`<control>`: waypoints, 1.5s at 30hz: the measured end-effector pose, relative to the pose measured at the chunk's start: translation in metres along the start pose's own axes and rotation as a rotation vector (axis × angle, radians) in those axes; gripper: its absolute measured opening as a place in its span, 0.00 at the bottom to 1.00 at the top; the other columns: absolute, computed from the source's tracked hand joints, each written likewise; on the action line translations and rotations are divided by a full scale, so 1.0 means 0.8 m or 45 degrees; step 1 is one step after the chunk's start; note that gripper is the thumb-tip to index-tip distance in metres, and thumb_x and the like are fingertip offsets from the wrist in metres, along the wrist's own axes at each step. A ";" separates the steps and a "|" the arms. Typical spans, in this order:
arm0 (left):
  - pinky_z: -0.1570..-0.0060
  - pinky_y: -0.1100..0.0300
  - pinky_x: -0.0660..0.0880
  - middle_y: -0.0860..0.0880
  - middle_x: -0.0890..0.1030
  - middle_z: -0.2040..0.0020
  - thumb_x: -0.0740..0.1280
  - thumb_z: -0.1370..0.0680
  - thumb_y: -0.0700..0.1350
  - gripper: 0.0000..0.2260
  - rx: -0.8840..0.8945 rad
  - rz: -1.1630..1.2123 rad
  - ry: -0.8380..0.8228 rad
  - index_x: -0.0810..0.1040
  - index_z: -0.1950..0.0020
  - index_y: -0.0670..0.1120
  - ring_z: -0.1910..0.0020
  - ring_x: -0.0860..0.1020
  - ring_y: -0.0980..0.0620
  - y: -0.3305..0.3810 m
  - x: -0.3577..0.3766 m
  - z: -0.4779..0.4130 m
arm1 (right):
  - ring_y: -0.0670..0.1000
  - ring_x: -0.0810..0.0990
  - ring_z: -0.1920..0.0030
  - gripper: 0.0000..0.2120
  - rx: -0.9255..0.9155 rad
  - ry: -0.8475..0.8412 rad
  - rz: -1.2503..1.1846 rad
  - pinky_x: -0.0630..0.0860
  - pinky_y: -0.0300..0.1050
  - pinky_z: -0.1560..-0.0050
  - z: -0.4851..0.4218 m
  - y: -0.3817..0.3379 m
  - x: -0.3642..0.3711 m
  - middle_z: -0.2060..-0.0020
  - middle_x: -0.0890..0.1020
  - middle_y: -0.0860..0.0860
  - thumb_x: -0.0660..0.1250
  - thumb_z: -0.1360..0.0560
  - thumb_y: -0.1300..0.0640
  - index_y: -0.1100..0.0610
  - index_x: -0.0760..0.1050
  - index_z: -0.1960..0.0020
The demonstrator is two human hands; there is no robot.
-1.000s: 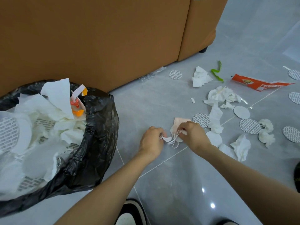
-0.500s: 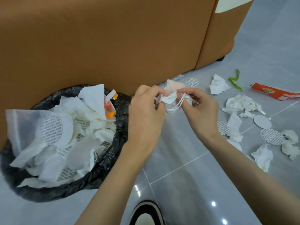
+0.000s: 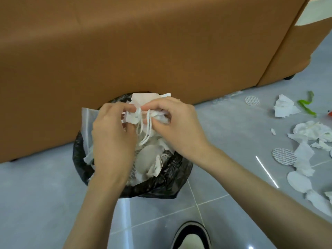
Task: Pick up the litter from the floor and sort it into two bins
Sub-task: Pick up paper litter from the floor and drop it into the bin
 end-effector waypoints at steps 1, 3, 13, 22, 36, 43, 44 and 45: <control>0.55 0.64 0.73 0.52 0.76 0.45 0.65 0.26 0.33 0.14 -0.034 -0.031 -0.037 0.77 0.44 0.47 0.55 0.74 0.56 -0.012 -0.001 0.000 | 0.35 0.72 0.54 0.14 0.017 -0.133 0.064 0.68 0.27 0.46 -0.001 0.000 0.016 0.48 0.81 0.46 0.69 0.27 0.64 0.55 0.80 0.43; 0.54 0.60 0.71 0.49 0.77 0.42 0.67 0.25 0.35 0.18 -0.098 -0.037 -0.129 0.74 0.38 0.49 0.52 0.75 0.53 -0.031 -0.002 0.003 | 0.35 0.71 0.53 0.19 0.079 -0.379 0.229 0.64 0.39 0.32 0.004 0.008 0.041 0.40 0.78 0.44 0.65 0.25 0.63 0.51 0.74 0.35; 0.44 0.72 0.63 0.54 0.69 0.29 0.57 0.27 0.28 0.31 -0.094 0.062 -0.274 0.66 0.28 0.53 0.34 0.66 0.55 -0.031 -0.018 -0.002 | 0.45 0.58 0.39 0.23 0.134 -0.269 0.219 0.67 0.50 0.40 0.000 0.001 0.032 0.39 0.71 0.41 0.58 0.33 0.65 0.46 0.67 0.42; 0.25 0.46 0.43 0.54 0.51 0.22 0.51 0.19 0.56 0.22 0.045 -0.122 -0.567 0.56 0.25 0.58 0.23 0.46 0.51 -0.008 0.056 0.002 | 0.37 0.63 0.47 0.16 0.217 0.062 0.160 0.68 0.33 0.55 0.003 0.028 0.002 0.45 0.77 0.48 0.59 0.27 0.65 0.49 0.70 0.44; 0.28 0.40 0.37 0.48 0.46 0.22 0.48 0.17 0.51 0.20 0.048 -0.608 -0.681 0.56 0.24 0.56 0.24 0.37 0.41 -0.023 0.095 0.008 | 0.47 0.69 0.40 0.16 0.466 0.228 0.110 0.64 0.26 0.50 0.028 0.087 -0.047 0.47 0.75 0.41 0.59 0.27 0.66 0.50 0.72 0.45; 0.27 0.46 0.36 0.40 0.51 0.23 0.51 0.18 0.45 0.20 0.221 -0.534 -0.388 0.59 0.25 0.46 0.24 0.40 0.42 0.067 0.080 -0.002 | 0.48 0.72 0.39 0.14 0.659 0.310 0.047 0.66 0.39 0.47 0.049 0.126 -0.089 0.45 0.74 0.43 0.59 0.24 0.65 0.51 0.72 0.43; 0.26 0.48 0.37 0.42 0.51 0.22 0.52 0.18 0.44 0.21 0.265 -0.470 -0.381 0.58 0.24 0.45 0.23 0.41 0.44 0.083 0.085 -0.002 | 0.48 0.72 0.40 0.14 0.691 0.325 0.045 0.67 0.39 0.48 0.052 0.134 -0.097 0.44 0.75 0.44 0.59 0.24 0.65 0.51 0.72 0.42; 0.26 0.50 0.38 0.43 0.51 0.22 0.53 0.18 0.43 0.21 0.305 -0.418 -0.387 0.58 0.24 0.45 0.23 0.42 0.45 0.096 0.091 -0.001 | 0.49 0.73 0.40 0.14 0.719 0.333 0.047 0.67 0.39 0.49 0.055 0.142 -0.103 0.43 0.75 0.45 0.59 0.24 0.65 0.52 0.72 0.41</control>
Point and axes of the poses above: each hand's wrist, its own z-axis away from the middle knuckle, its own x-axis out of the palm, y = z × x, the point moved 8 cm from there along -z, towards the middle knuckle
